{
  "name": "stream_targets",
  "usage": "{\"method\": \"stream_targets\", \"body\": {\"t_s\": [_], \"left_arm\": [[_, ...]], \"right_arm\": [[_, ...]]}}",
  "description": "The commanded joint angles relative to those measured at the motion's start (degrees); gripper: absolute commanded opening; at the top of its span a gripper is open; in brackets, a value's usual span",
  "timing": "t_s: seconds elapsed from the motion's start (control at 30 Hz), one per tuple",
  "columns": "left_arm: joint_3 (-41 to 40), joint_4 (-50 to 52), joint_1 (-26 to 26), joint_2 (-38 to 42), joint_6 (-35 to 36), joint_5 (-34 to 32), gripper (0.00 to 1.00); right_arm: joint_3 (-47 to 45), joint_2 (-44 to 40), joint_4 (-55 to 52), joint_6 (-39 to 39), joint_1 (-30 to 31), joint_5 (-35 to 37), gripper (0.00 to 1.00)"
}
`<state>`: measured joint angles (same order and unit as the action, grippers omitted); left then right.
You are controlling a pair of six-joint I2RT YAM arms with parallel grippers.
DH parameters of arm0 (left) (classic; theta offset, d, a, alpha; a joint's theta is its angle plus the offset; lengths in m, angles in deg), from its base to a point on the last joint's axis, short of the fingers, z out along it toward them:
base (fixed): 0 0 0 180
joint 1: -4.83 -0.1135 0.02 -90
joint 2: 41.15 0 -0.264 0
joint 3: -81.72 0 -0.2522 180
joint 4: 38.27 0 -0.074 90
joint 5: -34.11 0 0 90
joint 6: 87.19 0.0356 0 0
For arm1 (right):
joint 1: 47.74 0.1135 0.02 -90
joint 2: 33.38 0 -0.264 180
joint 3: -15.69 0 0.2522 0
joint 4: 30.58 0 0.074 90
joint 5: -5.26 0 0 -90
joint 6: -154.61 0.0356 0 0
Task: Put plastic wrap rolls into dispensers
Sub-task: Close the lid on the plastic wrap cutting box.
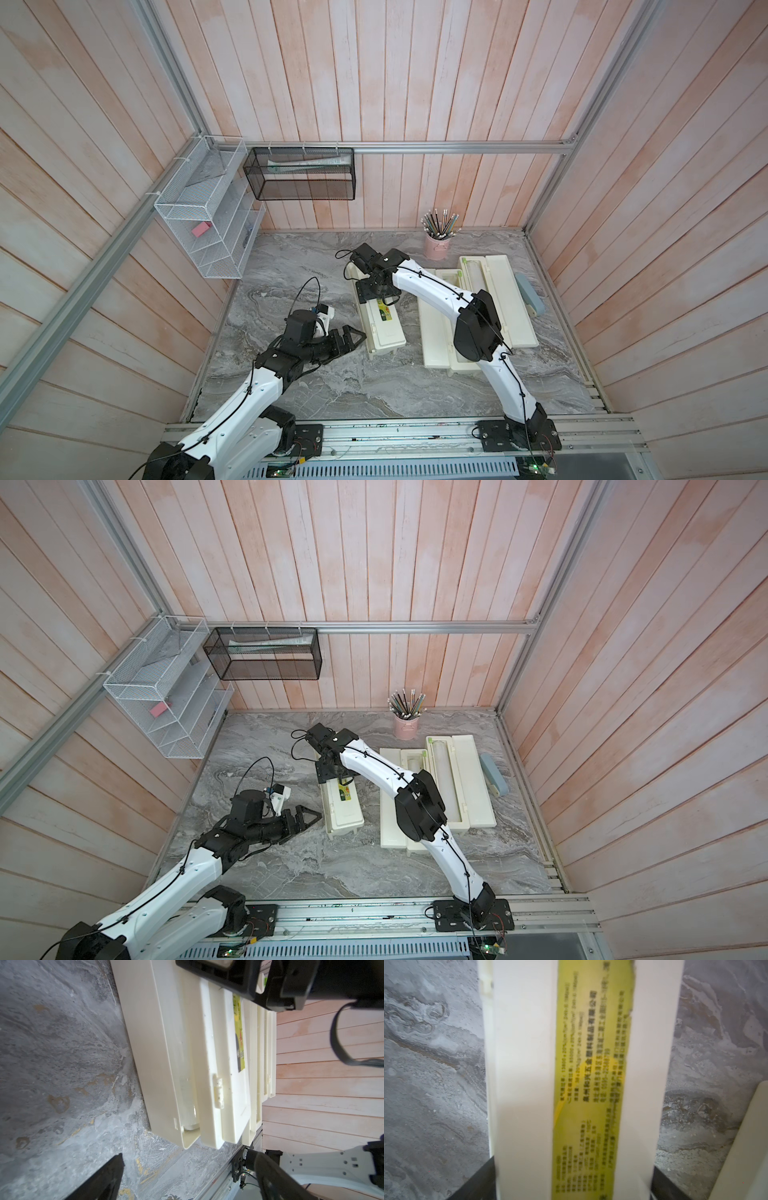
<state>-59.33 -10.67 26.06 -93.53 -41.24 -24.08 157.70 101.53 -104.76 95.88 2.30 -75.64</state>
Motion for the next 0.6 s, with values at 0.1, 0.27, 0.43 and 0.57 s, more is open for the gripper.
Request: {"method": "stream_targets", "body": {"t_s": [0.1,0.27,0.43,0.57], "left_arm": [[-0.35,-6.49,3.68,-2.61,-3.4,-0.37,1.0],[-1.26,-11.37,4.55,-4.89,-5.13,-2.57,1.0],[-0.52,-14.83,4.69,-8.63,-5.25,-3.74,1.0],[0.64,-15.52,4.86,-12.25,-4.64,-4.65,1.0]], "right_arm": [[0.88,1.03,0.23,0.24,1.12,-0.1,0.86],[1.83,1.58,0.81,0.9,1.54,-1.22,0.89],[2.51,2.61,1.0,1.49,1.66,-1.2,0.91],[5.37,4.35,0.29,1.61,1.64,-2.06,0.93]]}}
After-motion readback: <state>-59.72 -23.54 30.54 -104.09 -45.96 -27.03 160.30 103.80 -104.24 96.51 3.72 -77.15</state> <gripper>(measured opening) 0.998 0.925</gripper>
